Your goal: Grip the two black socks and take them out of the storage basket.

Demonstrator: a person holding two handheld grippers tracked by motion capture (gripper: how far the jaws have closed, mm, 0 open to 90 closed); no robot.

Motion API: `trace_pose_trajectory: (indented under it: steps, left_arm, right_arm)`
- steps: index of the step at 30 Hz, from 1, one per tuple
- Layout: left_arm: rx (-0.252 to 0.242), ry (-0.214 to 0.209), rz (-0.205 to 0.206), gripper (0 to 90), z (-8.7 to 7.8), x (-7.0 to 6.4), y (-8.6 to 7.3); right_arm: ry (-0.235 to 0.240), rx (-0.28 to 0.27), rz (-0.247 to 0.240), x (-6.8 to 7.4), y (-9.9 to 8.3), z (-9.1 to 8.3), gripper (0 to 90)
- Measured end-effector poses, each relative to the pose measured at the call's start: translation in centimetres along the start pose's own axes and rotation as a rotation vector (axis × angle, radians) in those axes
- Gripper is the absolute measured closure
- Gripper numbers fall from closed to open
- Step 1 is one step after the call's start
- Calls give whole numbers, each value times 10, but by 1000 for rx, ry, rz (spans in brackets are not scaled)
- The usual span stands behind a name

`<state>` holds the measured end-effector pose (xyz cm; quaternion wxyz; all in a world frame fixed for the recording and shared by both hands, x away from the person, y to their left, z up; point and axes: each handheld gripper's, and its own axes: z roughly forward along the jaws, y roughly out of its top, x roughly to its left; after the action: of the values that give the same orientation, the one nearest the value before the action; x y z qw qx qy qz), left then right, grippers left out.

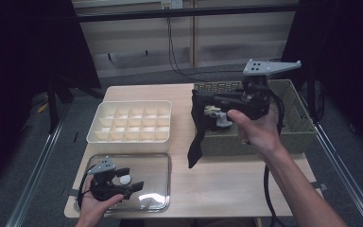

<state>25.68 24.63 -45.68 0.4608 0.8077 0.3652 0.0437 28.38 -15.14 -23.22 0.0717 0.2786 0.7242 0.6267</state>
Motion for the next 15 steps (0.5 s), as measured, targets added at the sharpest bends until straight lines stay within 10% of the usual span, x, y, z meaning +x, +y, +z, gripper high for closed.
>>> trace_pose_trajectory:
  steps: [15]
  left_arm:
    - [-10, -133, 90, 397, 31, -18, 30]
  right_arm:
    - [25, 46, 84, -16, -65, 25, 885]
